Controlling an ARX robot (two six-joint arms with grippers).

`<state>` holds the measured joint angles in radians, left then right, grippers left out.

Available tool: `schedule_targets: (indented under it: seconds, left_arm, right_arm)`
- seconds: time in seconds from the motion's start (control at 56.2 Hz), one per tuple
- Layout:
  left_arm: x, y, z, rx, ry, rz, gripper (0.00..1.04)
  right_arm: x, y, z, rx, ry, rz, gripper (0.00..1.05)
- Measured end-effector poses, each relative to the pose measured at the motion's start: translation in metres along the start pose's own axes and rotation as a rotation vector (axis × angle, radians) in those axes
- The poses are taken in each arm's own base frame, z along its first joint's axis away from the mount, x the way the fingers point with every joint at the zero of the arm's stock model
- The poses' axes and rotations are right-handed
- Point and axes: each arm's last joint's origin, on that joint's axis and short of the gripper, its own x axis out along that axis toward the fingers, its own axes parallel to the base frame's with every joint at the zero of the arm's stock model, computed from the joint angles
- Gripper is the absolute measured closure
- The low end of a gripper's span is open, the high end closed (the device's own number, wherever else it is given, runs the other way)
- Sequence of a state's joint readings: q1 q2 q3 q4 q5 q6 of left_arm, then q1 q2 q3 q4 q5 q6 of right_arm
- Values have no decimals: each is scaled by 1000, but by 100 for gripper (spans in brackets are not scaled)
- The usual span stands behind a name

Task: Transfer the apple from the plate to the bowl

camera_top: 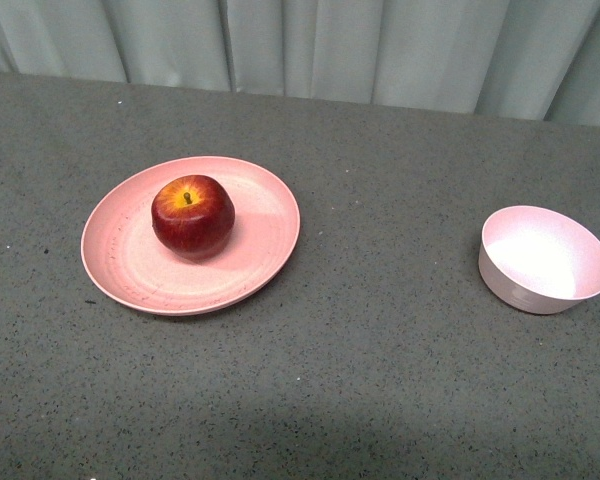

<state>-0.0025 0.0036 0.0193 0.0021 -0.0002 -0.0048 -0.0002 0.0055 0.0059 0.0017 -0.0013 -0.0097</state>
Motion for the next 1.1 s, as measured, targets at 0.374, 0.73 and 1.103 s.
schedule_targets:
  seconds: [0.374, 0.73, 1.103]
  left_arm:
    - [0, 0, 0, 0, 0, 0, 7]
    - [0, 0, 0, 0, 0, 0, 7]
    - [0, 0, 0, 0, 0, 0, 7]
  right_arm:
    - [0, 0, 0, 0, 0, 0, 9]
    - [0, 0, 0, 0, 0, 0, 9]
    - [0, 0, 0, 0, 0, 0, 9]
